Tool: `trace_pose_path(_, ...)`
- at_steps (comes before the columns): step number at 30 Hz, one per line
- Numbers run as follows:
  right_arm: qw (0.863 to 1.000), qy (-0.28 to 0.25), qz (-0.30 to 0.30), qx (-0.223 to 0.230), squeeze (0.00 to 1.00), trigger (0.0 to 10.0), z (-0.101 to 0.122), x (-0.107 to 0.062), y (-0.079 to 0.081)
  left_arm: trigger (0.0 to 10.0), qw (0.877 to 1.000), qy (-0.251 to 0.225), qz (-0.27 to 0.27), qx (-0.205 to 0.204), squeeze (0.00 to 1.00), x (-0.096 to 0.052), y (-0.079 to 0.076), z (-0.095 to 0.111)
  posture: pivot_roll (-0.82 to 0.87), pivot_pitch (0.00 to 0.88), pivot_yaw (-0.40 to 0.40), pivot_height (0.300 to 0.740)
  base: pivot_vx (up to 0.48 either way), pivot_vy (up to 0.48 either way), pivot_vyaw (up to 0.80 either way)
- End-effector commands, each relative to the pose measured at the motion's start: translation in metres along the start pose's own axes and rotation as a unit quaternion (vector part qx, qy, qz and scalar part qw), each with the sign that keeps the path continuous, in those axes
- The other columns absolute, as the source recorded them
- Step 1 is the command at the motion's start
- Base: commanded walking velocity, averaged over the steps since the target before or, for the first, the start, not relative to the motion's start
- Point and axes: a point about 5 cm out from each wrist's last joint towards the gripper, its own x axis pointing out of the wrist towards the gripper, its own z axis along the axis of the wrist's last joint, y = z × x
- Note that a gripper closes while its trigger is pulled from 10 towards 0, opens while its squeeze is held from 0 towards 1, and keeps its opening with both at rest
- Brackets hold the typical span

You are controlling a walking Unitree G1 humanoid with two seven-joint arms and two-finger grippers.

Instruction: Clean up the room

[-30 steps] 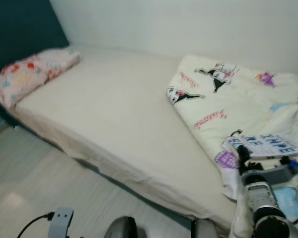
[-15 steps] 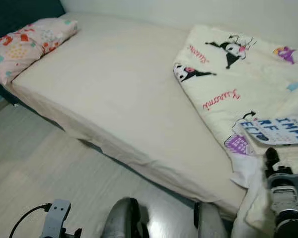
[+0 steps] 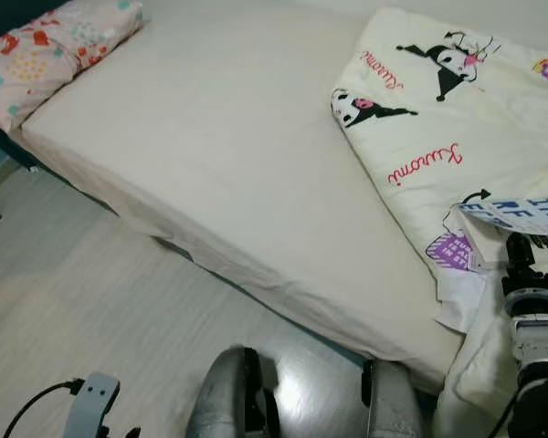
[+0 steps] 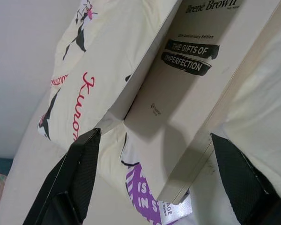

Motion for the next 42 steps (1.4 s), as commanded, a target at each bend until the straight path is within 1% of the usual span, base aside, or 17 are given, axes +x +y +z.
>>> trace_pose_path(1,1.0,0.003,-0.005,0.004,0.0,10.0,0.001,-0.001,-0.003,10.0,1.0,0.025,0.006,-0.003,0.0,-0.011,0.006,-0.017,0.23,0.432,0.2,0.623,0.0,0.0,0.0)
trace_pose_path(6,1.0,-0.009,0.003,0.014,0.0,10.0,0.006,0.001,-0.001,10.0,1.0,0.023,0.001,0.001,0.0,-0.014,0.008,-0.019,0.25,0.438,0.21,0.623,0.0,0.0,0.0)
trace_pose_path(10,1.0,-0.001,-0.016,0.012,0.0,10.0,0.004,-0.001,-0.005,10.0,1.0,0.026,-0.001,0.006,0.0,-0.016,0.009,-0.019,0.25,0.439,0.21,0.623,0.0,0.0,0.0)
trace_pose_path(12,0.998,0.015,-0.057,0.006,0.0,10.0,-0.002,-0.007,-0.015,10.0,1.0,0.026,-0.001,0.007,0.0,-0.017,0.01,-0.019,0.25,0.436,0.212,0.623,0.0,0.0,0.0)
trace_pose_path(13,0.997,0.023,-0.07,0.005,0.0,10.0,-0.008,-0.012,-0.022,10.0,1.0,0.026,-0.001,0.007,0.0,-0.017,0.01,-0.019,0.25,0.438,0.213,0.623,0.0,0.0,0.0)
trace_pose_path(15,0.997,0.028,-0.067,0.015,0.0,10.0,-0.015,-0.021,-0.029,10.0,1.0,0.024,-0.005,0.011,0.0,-0.019,0.01,-0.019,0.29,0.431,0.234,0.623,0.0,0.0,0.0)
trace_pose_path(17,0.997,0.028,-0.065,0.016,0.0,10.0,-0.015,-0.021,-0.029,10.0,1.0,0.024,-0.006,0.013,0.0,-0.019,0.011,-0.019,0.3,0.43,0.238,0.623,0.0,0.0,0.0)
trace_pose_path(18,0.998,0.025,-0.055,0.018,0.0,10.0,-0.014,-0.02,-0.027,10.0,0.999,0.022,-0.011,0.021,0.0,-0.023,0.014,-0.019,0.33,0.428,0.256,0.623,0.0,0.0,0.0)
trace_pose_path(20,0.998,0.023,-0.051,0.02,0.0,10.0,-0.014,-0.019,-0.026,10.0,0.999,0.021,-0.012,0.025,0.0,-0.025,0.015,-0.018,0.33,0.428,0.256,0.623,0.0,0.0,0.0)
trace_pose_path(23,0.999,0.014,-0.039,0.032,0.0,10.0,-0.012,-0.014,-0.02,10.0,0.999,0.023,-0.008,0.038,0.0,-0.035,0.029,-0.018,0.37,0.423,0.283,0.623,0.0,0.0,0.0)
trace_pose_path(26,0.999,0.011,-0.038,0.034,0.0,10.0,-0.011,-0.012,-0.018,10.0,0.999,0.024,-0.004,0.04,0.0,-0.039,0.034,-0.018,0.39,0.42,0.29,0.623,0.0,0.0,0.0)
trace_pose_path(29,0.999,0.0,-0.033,0.035,0.0,10.0,-0.007,-0.008,-0.013,10.0,0.999,0.027,0.005,0.044,0.0,-0.045,0.043,-0.018,0.41,0.419,0.302,0.623,0.0,0.0,0.0)
trace_pose_path(34,0.999,-0.014,-0.036,0.036,0.0,10.0,0.0,-0.006,-0.012,10.0,0.998,0.028,0.006,0.047,0.0,-0.048,0.045,-0.018,0.41,0.422,0.31,0.623,0.0,0.0,0.0)
trace_pose_path(36,0.997,-0.044,-0.041,0.039,0.0,10.0,0.013,-0.005,-0.014,10.0,0.998,0.029,0.004,0.049,0.0,-0.051,0.046,-0.018,0.41,0.428,0.312,0.623,0.0,0.0,0.0)
trace_pose_path(42,0.995,-0.07,-0.056,0.032,0.0,10.0,0.026,-0.01,-0.023,10.0,0.998,0.03,0.001,0.049,0.0,-0.051,0.044,-0.019,0.41,0.43,0.312,0.623,0.0,0.0,0.0)
